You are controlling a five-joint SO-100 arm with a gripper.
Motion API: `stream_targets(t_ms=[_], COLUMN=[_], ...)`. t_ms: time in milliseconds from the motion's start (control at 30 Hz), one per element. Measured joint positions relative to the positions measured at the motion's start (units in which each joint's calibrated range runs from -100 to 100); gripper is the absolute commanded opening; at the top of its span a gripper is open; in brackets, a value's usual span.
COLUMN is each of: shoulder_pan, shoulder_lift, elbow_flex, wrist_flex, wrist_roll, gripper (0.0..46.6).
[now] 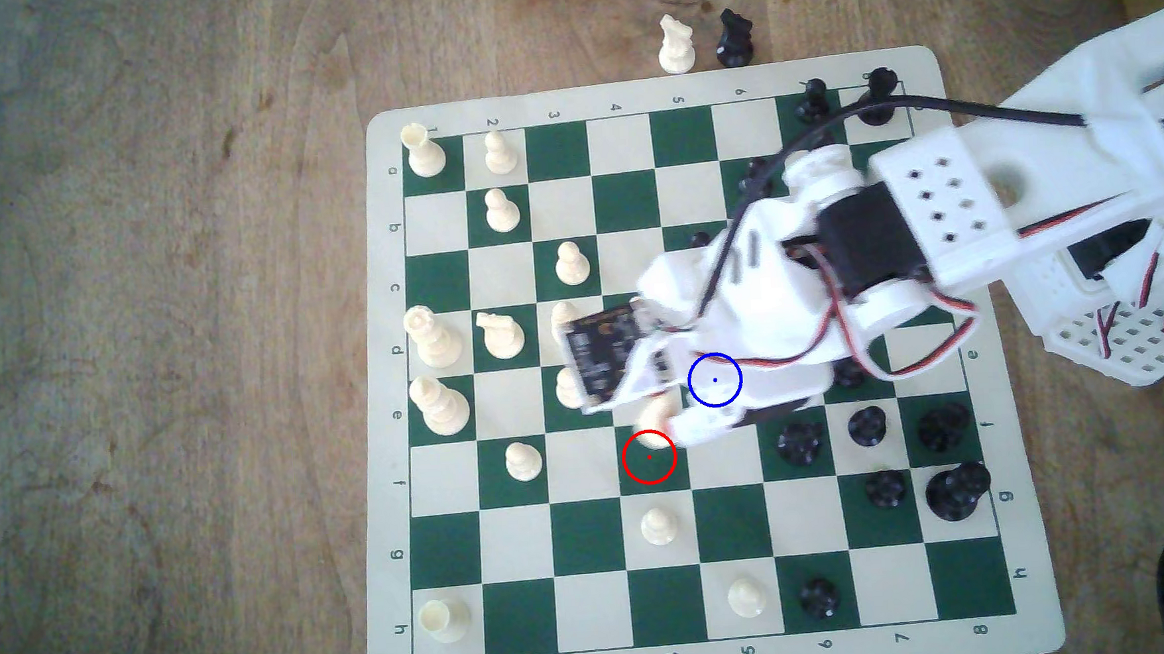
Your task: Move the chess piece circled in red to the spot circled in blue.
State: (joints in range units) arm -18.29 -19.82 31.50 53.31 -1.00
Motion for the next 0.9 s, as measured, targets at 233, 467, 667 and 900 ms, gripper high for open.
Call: stream_targets(t_ms=[233,467,667,900], shoulder_pan=[1.62,2.8,3.54,3.83], shoulder_lift=[-9.05,-10.22,-10.22,-10.22], elbow_flex=[12.38,16.36,18.89,21.24], wrist_flex=[-1.04,-4.54,-6.53,-8.92], wrist_roll=[0.0,0.39,0.39,0.93], gripper=[0.3,0.3,0.3,0.3])
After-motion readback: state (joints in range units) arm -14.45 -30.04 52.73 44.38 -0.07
